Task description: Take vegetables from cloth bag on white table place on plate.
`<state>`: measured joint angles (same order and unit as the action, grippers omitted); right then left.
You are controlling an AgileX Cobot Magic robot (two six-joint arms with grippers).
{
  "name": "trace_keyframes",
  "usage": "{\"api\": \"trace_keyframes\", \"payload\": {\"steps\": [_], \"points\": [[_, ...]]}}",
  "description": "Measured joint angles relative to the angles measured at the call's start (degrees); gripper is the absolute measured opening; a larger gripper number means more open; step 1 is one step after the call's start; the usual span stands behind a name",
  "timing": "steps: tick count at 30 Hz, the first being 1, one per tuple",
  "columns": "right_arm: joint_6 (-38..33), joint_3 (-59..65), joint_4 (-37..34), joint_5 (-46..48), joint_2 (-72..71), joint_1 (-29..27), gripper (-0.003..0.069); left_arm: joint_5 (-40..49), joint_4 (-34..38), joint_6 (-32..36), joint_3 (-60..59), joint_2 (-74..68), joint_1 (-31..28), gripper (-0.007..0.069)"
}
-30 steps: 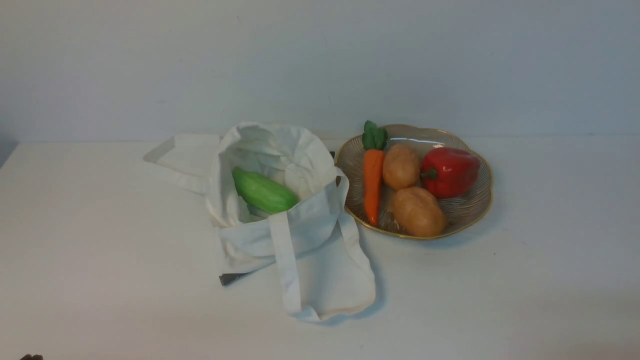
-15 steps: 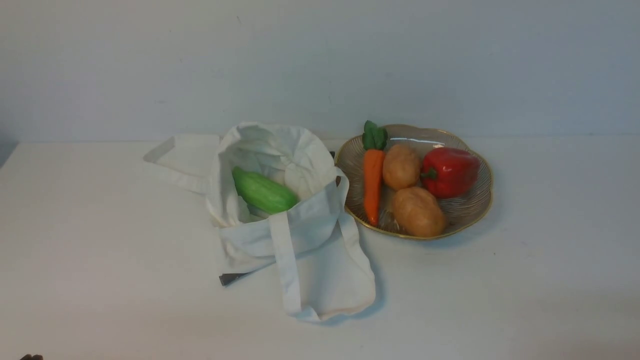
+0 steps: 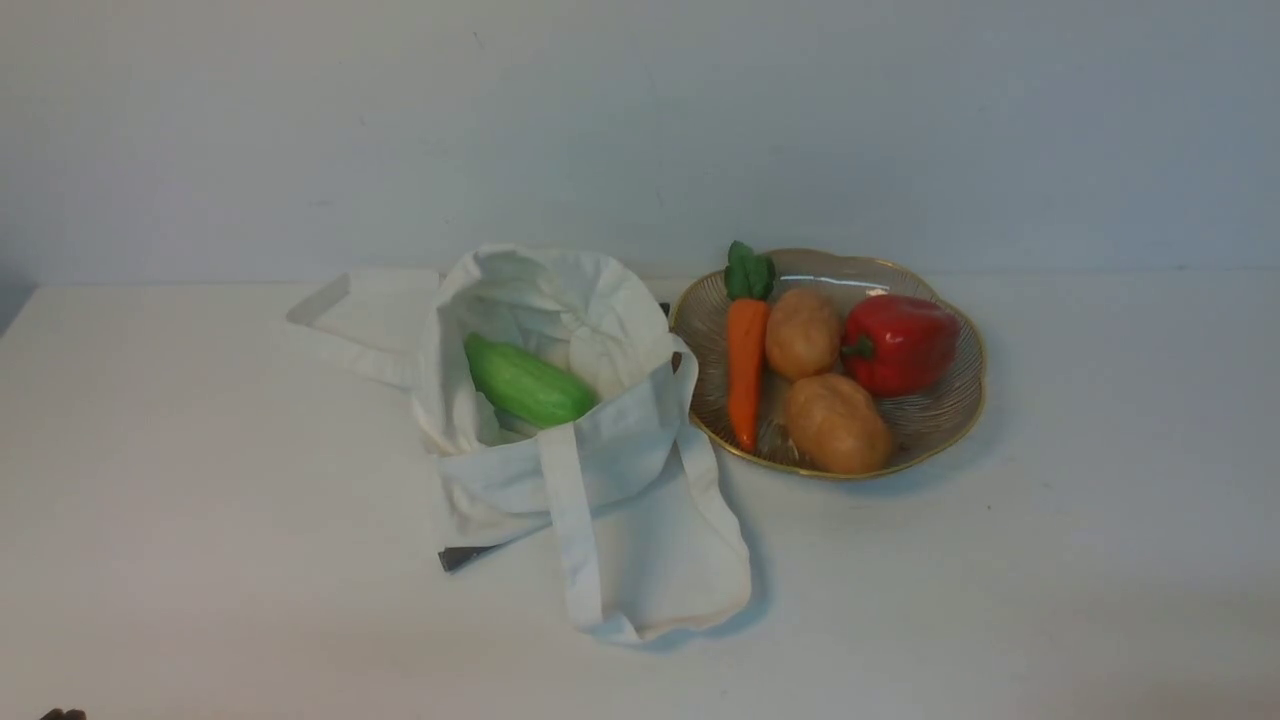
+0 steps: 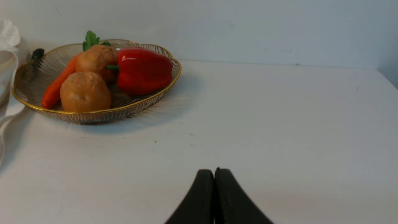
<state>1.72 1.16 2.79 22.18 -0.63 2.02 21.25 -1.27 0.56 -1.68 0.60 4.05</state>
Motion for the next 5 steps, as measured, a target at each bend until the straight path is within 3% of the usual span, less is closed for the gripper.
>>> {"api": "trace_keyframes", "payload": {"steps": [5], "points": [[0.0,0.0,0.0,0.0,0.0,0.0,-0.0015,0.0,0.0,0.0,0.0,0.0,0.0,-0.0005]]}}
